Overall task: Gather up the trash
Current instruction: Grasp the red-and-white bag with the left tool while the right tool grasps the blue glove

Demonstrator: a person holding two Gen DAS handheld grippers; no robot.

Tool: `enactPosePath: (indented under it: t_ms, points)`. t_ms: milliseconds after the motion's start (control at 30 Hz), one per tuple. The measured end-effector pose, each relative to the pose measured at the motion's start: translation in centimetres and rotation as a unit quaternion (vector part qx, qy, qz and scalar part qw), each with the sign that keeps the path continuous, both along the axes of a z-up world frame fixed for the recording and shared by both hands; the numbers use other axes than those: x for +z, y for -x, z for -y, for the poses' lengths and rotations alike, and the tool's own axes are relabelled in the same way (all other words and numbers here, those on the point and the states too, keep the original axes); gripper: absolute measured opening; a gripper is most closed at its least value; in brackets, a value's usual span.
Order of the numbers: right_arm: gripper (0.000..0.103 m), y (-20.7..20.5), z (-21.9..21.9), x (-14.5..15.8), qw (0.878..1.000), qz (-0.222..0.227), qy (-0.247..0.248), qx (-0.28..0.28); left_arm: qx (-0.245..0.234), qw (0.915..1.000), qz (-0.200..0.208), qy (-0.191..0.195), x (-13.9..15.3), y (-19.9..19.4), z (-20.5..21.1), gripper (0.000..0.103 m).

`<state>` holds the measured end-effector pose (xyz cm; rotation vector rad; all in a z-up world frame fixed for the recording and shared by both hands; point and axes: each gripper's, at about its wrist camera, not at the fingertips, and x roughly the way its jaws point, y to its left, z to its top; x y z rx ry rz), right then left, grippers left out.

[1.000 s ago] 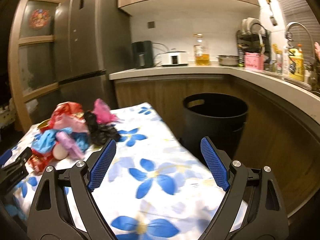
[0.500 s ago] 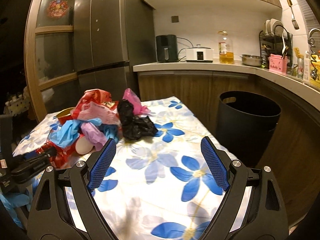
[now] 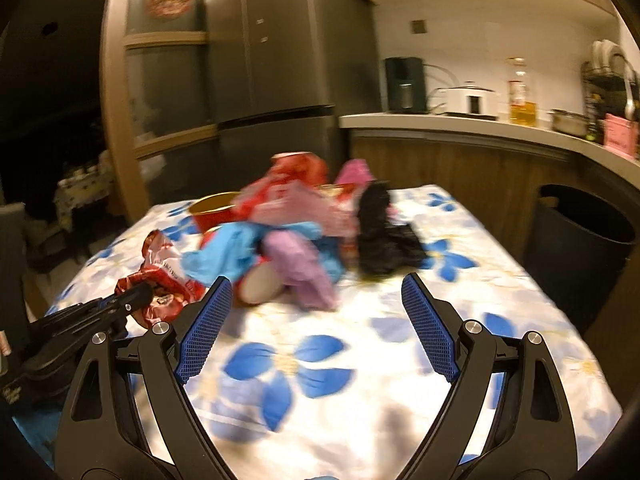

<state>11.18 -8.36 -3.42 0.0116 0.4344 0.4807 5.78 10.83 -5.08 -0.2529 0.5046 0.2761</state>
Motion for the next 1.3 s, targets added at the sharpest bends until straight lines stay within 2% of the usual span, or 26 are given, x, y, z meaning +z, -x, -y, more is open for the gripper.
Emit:
enactPosePath:
  t_ms: [133,333,533,600,700,867,1300]
  points:
    - [0.085,-0.6,-3.3,-0.5,0.999,-0.012,-0.008,0.041,0.016,0.9998,0.006,0.010,0.2,1.5,-1.4,0.009]
    - [0.073,-2.0,-7.4,-0.8,0.997,-0.030,-0.010,0.067,0.029,0.9993,0.010,0.022,0.4,2.7,-2.9,0.009]
    - [0.046,-3.6,-9.3,-1.6,0.997,-0.049,0.010,0.065,0.024,0.9993,0.007,0.029,0.1,2.6,-3.5,0.009]
    - [0.027,-4.0,-9.4,-1.8,0.996,-0.056,0.012,0.062,0.021,0.9993,0.007,0.029,0.1,2.4,-3.3,0.009]
    - [0.007,-3.9,-9.4,-1.7,0.997,-0.052,0.016,0.062,0.019,0.9994,0.006,0.029,0.0,2.2,-3.2,0.009]
    - [0.003,-3.1,-8.3,-0.3,0.998,-0.024,0.003,0.064,0.019,0.9995,0.008,0.026,0.1,2.0,-3.2,0.009]
    - [0.002,-0.2,-2.1,7.0,0.992,0.043,-0.078,0.088,0.005,0.9998,0.013,0.013,1.0,1.6,-1.2,0.009]
